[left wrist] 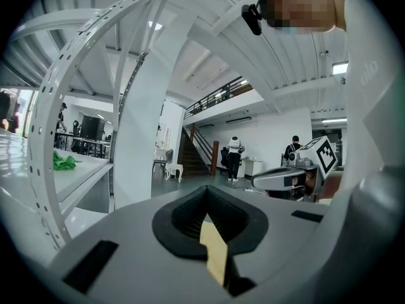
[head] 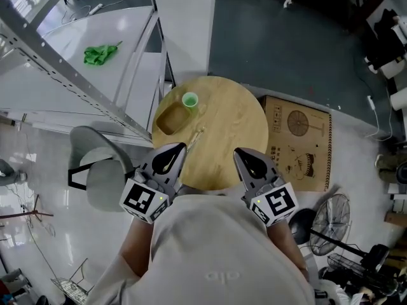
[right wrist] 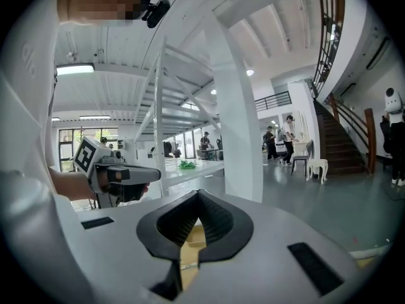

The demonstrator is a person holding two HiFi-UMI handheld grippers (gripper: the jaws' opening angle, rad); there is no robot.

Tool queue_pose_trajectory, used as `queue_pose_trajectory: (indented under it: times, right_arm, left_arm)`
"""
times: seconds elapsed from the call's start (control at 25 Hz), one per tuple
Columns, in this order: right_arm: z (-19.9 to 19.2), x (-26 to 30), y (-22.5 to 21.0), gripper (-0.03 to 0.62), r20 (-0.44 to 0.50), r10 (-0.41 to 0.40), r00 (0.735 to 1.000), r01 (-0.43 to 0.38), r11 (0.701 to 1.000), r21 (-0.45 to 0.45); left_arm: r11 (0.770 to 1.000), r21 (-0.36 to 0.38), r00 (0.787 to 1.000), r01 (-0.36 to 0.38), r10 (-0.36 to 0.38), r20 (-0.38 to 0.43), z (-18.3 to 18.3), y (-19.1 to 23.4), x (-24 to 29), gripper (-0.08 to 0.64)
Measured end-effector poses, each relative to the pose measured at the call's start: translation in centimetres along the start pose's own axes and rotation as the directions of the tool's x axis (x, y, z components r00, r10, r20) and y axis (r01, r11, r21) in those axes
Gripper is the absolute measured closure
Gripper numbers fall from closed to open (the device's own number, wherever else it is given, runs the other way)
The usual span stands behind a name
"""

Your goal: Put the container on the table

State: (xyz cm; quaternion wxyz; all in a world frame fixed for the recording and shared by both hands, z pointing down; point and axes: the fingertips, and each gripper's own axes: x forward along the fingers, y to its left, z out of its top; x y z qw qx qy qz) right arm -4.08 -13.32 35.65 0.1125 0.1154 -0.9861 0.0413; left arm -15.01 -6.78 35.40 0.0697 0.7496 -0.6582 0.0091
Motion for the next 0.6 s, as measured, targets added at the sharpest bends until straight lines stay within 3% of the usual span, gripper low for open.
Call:
queue_pose_trajectory:
  times: [0.6]
  right_arm:
    - [-1.1, 0.0, -1.0, 0.568, -0.023, -0.067, 0.997, 0.068, 0.997, 0.036]
  left_arm:
    - [0.999, 0.010, 0.998, 0.044, -0.044, -0.034, -1.1, 0.5, 1.2, 0.545]
